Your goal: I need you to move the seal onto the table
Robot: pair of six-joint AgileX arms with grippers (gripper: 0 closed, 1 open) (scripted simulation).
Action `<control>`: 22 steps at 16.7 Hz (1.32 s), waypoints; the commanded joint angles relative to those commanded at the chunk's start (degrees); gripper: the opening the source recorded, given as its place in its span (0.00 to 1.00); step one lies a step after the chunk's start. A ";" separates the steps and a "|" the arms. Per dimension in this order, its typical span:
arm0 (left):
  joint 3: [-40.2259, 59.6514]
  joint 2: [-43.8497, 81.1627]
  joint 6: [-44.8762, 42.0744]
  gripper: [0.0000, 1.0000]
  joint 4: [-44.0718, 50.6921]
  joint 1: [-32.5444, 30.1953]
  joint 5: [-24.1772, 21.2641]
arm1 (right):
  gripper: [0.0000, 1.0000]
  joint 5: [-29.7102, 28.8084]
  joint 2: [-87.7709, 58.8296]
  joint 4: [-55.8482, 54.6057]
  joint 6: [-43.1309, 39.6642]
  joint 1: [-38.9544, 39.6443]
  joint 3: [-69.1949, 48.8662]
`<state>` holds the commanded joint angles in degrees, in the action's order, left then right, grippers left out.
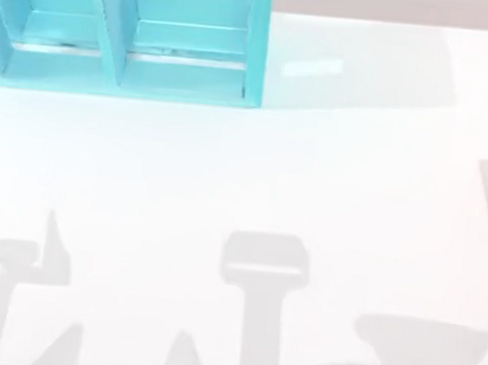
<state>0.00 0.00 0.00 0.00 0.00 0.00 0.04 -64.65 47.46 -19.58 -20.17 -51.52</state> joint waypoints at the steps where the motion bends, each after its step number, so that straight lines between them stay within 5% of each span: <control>1: 0.00 0.00 0.00 1.00 0.00 0.00 0.00 | 1.00 0.00 -5.12 3.50 -1.45 -1.48 -3.86; 10: 0.00 0.00 0.00 1.00 0.00 0.00 0.00 | 1.00 0.08 -31.55 21.69 -9.02 -9.15 -23.82; 22: 0.00 0.00 0.00 1.00 0.00 0.00 0.00 | 1.00 0.07 -33.87 10.55 -8.97 -9.13 -14.88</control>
<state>0.00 0.00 0.00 0.00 0.00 0.00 0.11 -98.52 58.01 -28.55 -29.31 -66.40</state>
